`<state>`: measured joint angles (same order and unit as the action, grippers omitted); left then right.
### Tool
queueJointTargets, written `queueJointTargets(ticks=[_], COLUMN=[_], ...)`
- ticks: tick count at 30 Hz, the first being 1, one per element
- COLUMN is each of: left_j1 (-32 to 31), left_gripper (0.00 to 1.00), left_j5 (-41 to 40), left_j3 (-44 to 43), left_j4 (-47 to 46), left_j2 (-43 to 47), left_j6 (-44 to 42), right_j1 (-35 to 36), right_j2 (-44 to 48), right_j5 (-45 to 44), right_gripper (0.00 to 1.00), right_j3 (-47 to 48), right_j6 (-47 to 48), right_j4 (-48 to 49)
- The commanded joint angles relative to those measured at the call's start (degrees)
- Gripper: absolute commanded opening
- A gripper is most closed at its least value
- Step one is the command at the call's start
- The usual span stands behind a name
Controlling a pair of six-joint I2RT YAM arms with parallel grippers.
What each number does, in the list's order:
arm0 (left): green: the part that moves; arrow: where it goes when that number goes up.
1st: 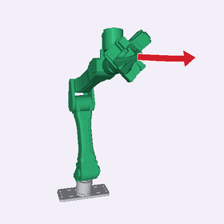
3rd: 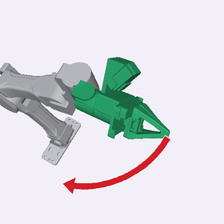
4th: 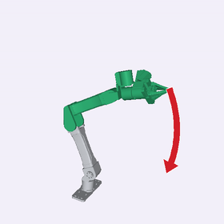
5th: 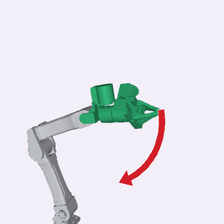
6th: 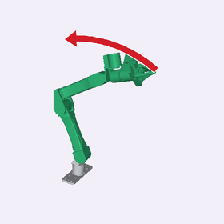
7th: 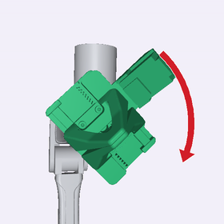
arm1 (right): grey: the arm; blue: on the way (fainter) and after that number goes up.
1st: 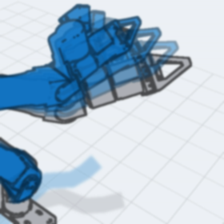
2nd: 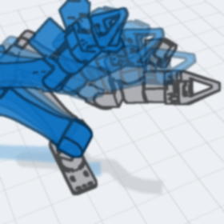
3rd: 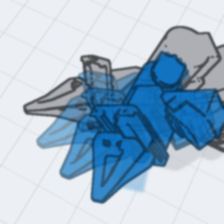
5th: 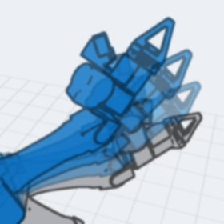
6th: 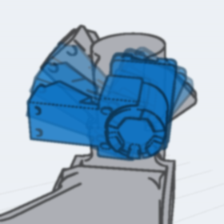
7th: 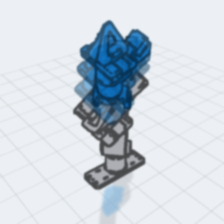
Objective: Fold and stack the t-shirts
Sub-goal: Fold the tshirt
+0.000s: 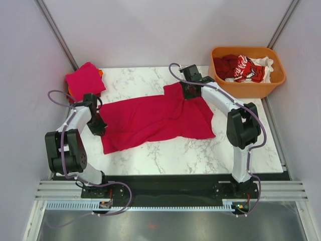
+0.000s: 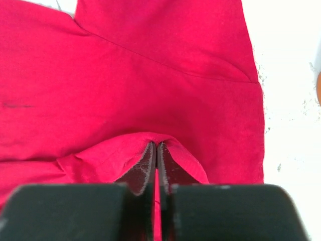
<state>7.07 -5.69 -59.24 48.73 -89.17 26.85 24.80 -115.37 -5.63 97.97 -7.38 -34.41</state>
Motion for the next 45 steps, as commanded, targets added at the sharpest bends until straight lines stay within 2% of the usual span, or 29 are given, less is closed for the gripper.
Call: queueJointTargets(ticks=[1,2,3,4,5,6,8,11,12,16,18,21,22,23,24,27,28,34,38,43,44,45], left_j1=[0.3,0.3,0.3,0.3,0.4,0.5,0.5,0.5,0.5,0.4,0.5,0.1,0.0,0.0,0.0,0.0,0.0,0.0,0.0,0.0,0.1,0.0], left_gripper=[0.07,0.12,0.20,0.44,0.58,0.68,0.99,1.00,1.00,1.00,1.00,0.93,0.88,0.86,0.80,0.78,0.73,0.68,0.71,0.72,0.71,0.66], left_j5=[-0.6,-0.3,0.2,0.2,0.2,0.3,0.1,0.9,2.6,10.8,12.9,13.5,13.1,12.6,10.5,8.4,7.6,-0.1,-3.9,-3.6,-3.4,-2.9], left_j3=[-2.2,-2.5,-3.2,-3.7,-3.9,-4.0,-3.5,-0.4,2.0,10.7,16.1,21.4,21.9,22.4,23.2,25.0,25.7,26.6,25.3,26.9,27.9,28.7], left_j4=[-2.4,-2.9,-2.9,-2.9,-2.7,-2.6,-2.3,-2.1,-1.5,-1.2,-1.2,-1.6,-1.7,-1.6,-1.5,-1.1,-1.1,-2.8,-6.2,-14.0,-15.7,-17.3], left_j2=[-1.1,-2.2,-2.8,-3.4,-3.5,-2.9,1.2,7.2,11.3,21.5,24.6,29.0,30.4,30.9,31.1,31.9,32.0,30.9,28.2,22.7,21.9,20.9], left_j6=[-2.2,-2.3,-2.3,-2.3,-2.2,-1.6,0.2,3.1,4.2,11.7,14.3,20.0,22.4,23.3,24.0,27.2,28.9,30.5,29.2,27.9,27.9,27.7], right_j1=[0.1,0.1,0.1,0.0,0.0,0.0,0.0,-1.4,-2.3,-4.9,-5.3,-5.3,-5.2,-5.3,-5.3,-5.3,-5.2,-5.3,-5.3,-5.3,-5.2,-5.4], right_j2=[-2.0,-2.4,-3.0,-4.2,-4.7,-4.8,-3.6,2.6,4.5,17.2,20.3,23.1,24.0,24.3,25.4,27.3,27.7,28.3,28.1,30.1,30.9,32.1], right_j5=[-0.8,-0.5,-0.5,-2.4,-3.9,-5.6,-12.1,-19.0,-18.6,-13.0,-9.5,-5.9,-3.7,-3.1,-2.6,1.2,2.8,7.1,7.2,6.7,6.5,6.0], right_gripper=[0.09,0.25,0.32,0.42,0.64,0.73,0.97,0.98,0.98,0.98,0.98,0.98,0.98,0.98,0.98,0.98,0.98,0.98,0.98,0.98,0.98,0.98], right_j3=[2.5,3.2,3.6,4.1,4.7,5.4,4.8,-0.5,-2.4,-14.9,-20.2,-23.2,-23.4,-24.1,-24.5,-26.5,-27.0,-30.5,-32.0,-35.0,-36.3,-37.0], right_j6=[0.4,0.5,0.6,0.7,0.5,0.6,-0.3,-6.0,-8.1,-14.3,-15.5,-15.9,-15.9,-15.8,-16.1,-16.6,-17.1,-17.2,-17.2,-18.1,-18.5,-18.9], right_j4=[1.4,1.5,1.5,1.1,0.7,0.1,-2.0,-2.3,-2.5,1.3,2.8,3.8,3.9,3.9,4.0,5.1,5.4,7.5,8.4,9.5,9.6,9.6])
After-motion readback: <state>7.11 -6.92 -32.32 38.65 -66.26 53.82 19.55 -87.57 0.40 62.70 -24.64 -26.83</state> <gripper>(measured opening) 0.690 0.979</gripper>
